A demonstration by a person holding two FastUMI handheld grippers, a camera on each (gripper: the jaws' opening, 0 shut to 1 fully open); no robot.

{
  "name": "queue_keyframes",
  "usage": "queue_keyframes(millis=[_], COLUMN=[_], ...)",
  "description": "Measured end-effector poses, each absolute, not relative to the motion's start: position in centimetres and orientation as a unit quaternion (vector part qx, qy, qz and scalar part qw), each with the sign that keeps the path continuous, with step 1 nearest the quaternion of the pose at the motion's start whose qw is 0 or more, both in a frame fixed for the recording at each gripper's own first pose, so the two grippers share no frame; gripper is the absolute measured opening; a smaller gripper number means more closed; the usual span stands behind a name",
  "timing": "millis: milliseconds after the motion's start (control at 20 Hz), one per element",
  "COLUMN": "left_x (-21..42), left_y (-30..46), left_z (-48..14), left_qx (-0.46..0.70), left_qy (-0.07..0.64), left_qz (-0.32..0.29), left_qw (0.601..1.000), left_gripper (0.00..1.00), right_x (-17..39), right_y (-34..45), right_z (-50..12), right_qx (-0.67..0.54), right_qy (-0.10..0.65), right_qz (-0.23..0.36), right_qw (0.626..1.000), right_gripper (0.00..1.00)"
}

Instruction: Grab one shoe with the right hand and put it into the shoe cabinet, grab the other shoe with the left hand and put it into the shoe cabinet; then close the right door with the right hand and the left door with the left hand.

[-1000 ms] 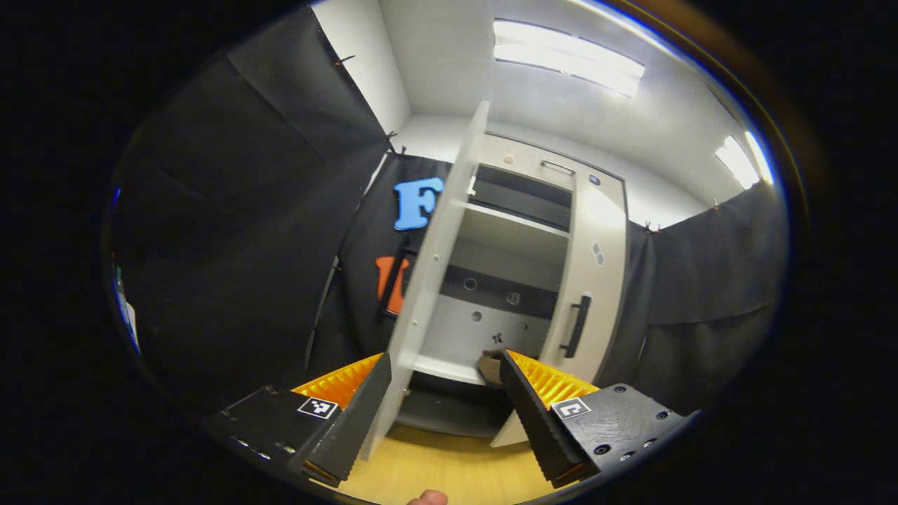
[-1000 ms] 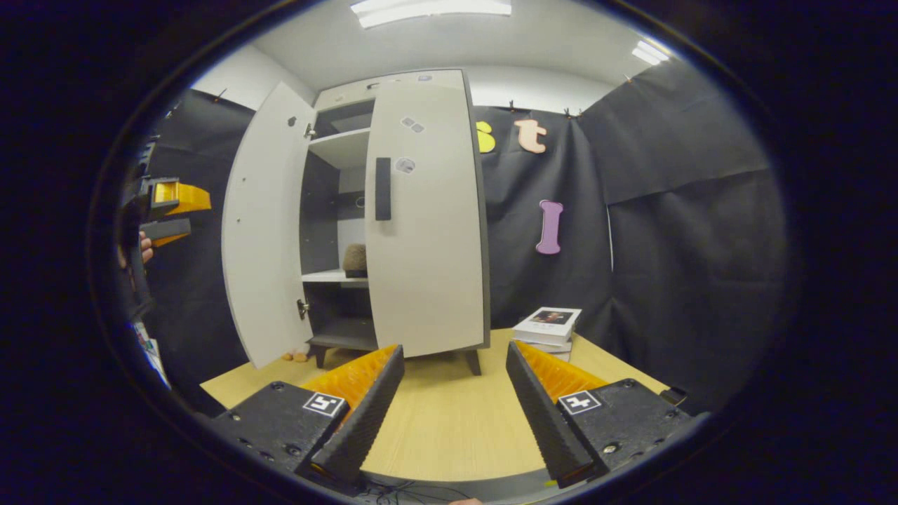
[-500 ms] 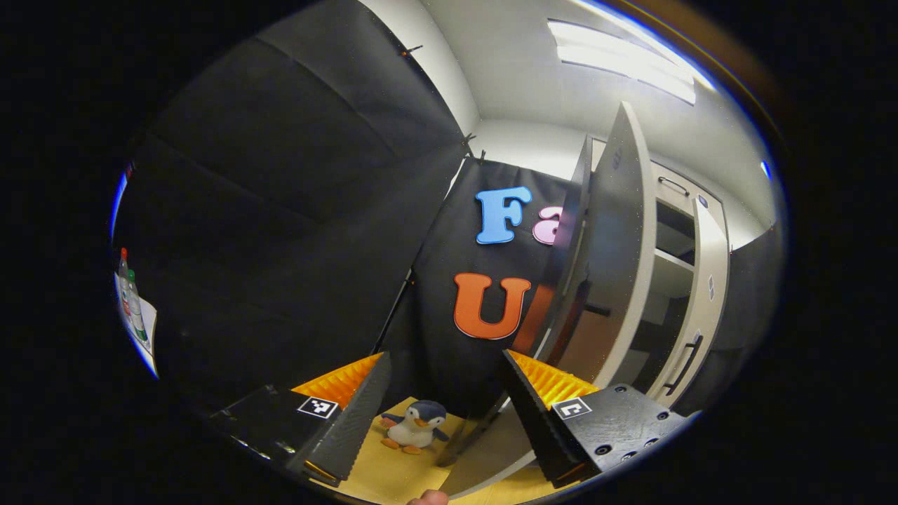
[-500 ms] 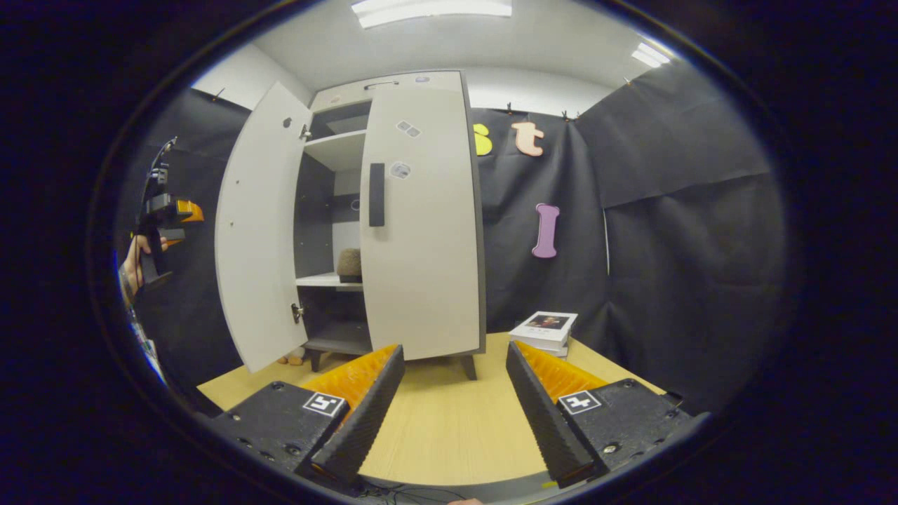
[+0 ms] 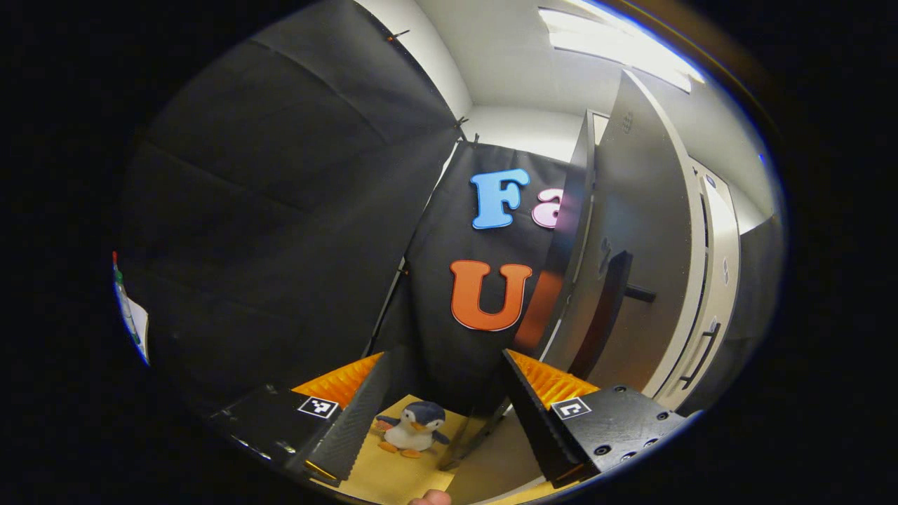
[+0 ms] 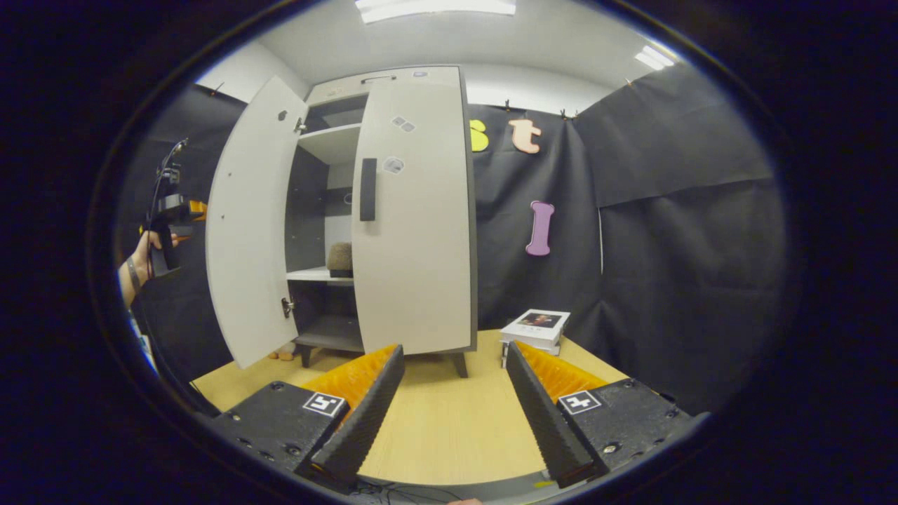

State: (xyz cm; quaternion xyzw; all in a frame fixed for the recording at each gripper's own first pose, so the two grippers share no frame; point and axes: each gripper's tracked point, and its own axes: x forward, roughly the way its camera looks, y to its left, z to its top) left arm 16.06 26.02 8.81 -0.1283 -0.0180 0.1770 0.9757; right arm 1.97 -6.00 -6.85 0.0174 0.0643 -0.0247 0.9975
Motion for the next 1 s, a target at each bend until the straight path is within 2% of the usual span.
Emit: queue_keyframes(millis=[50, 400, 750, 900, 950, 1000], left_x=[16.2, 16.2, 17.9, 19.5, 20.0, 20.6], left_y=[25.8, 23.5, 17.3, 14.4, 13.8, 13.3], left_z=[8.6, 8.8, 8.7, 8.4, 8.4, 8.3], left_qx=[-0.136, -0.118, -0.104, -0.1, -0.099, -0.098], left_qy=[-0.015, -0.01, -0.01, -0.014, -0.013, -0.014], left_qz=[0.17, 0.145, 0.078, 0.053, 0.05, 0.046], left_qw=[0.976, 0.982, 0.991, 0.993, 0.994, 0.994], left_gripper=[0.94, 0.93, 0.93, 0.94, 0.99, 0.99], right_x=[2.1, 2.7, 2.8, 2.5, 2.3, 2.2], right_y=[-5.8, -4.5, -5.4, -6.5, -6.8, -7.1], right_z=[-6.8, -7.1, -6.6, -6.7, -6.5, -6.4], right_qx=[0.019, 0.018, 0.012, 0.008, 0.009, 0.006], right_qy=[0.064, 0.065, 0.058, 0.059, 0.057, 0.055], right_qz=[-0.023, -0.008, -0.018, -0.032, -0.036, -0.042], right_qw=[0.998, 0.998, 0.998, 0.998, 0.998, 0.998], right_gripper=[0.95, 0.95, 0.94, 0.96, 0.96, 0.96])
